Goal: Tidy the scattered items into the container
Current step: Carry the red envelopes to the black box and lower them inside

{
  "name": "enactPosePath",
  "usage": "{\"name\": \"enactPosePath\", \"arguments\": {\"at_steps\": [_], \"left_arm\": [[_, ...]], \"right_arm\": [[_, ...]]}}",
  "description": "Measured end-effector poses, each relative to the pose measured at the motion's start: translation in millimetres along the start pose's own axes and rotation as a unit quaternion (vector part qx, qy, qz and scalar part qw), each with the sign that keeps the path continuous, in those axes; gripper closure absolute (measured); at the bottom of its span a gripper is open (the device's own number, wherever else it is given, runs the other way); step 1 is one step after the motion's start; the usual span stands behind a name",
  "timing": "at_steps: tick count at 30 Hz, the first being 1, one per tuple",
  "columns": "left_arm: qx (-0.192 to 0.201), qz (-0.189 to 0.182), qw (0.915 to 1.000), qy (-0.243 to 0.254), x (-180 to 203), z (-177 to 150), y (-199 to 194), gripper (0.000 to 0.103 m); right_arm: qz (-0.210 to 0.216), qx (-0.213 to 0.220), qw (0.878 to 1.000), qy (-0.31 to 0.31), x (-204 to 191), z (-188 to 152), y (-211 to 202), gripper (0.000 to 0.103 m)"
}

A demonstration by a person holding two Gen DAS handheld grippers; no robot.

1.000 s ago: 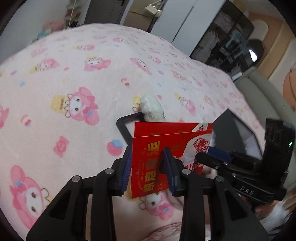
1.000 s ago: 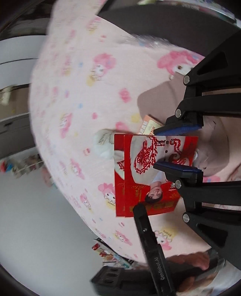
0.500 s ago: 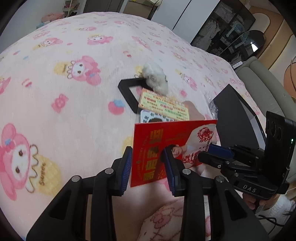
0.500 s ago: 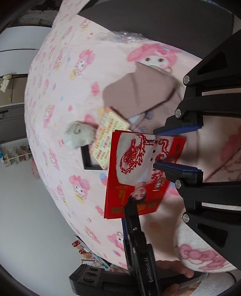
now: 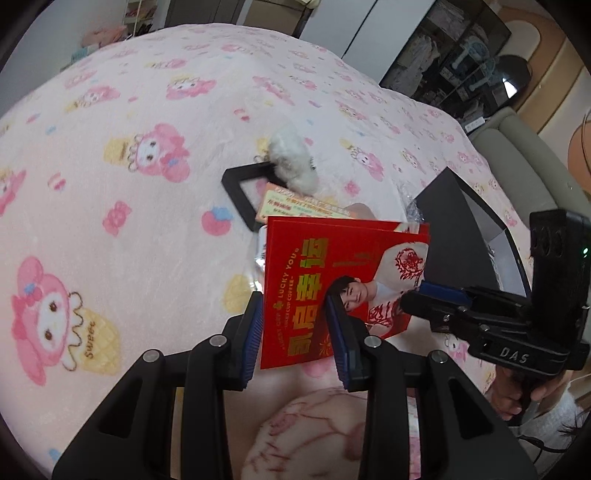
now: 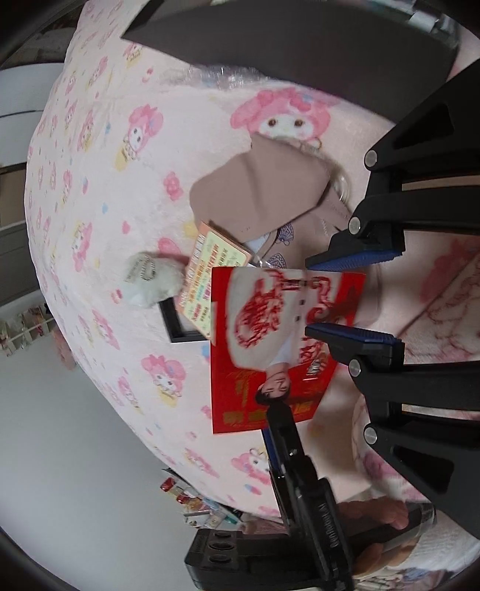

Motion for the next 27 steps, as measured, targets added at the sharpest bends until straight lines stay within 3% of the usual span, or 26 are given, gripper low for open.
{"name": "enactPosePath", "arguments": {"at_steps": [6,12,18,23,27], "left_arm": [[0.016,-0.032,0.9991,0.022,55,10,-32,0.07],[0.024,-0.066,0.9936,0.088,145,29,-45,0.07],[0.008,-0.093,0.9856,0.141,244,41,-17,0.07],[-0.036,-0.147,0.9766,0.152,305,49,24,0.07],[-0.063,-0.141,0.9751,0.159,338,52,59,0.07]], "right_arm": [[-0.005,0.046,0.998,0.034,11,-14,-67,0.078],[-0.026,0.101,0.992,0.074,53,-38,-144,0.077],[-0.087,0.112,0.983,0.115,116,-77,-192,0.076],[-0.114,0.128,0.974,0.15,174,-98,-228,0.076],[-0.125,0.119,0.97,0.17,213,-106,-235,0.076]]}}
Point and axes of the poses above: each gripper's, at about its wrist camera, not at the fingertips, and y roughly the way its jaws point, x to its right, z to its top, the point moved 6 cm from there along y, roughly the way its jaws point, and after that the axes turned 15 degrees about -x, right-handed, at the moved point
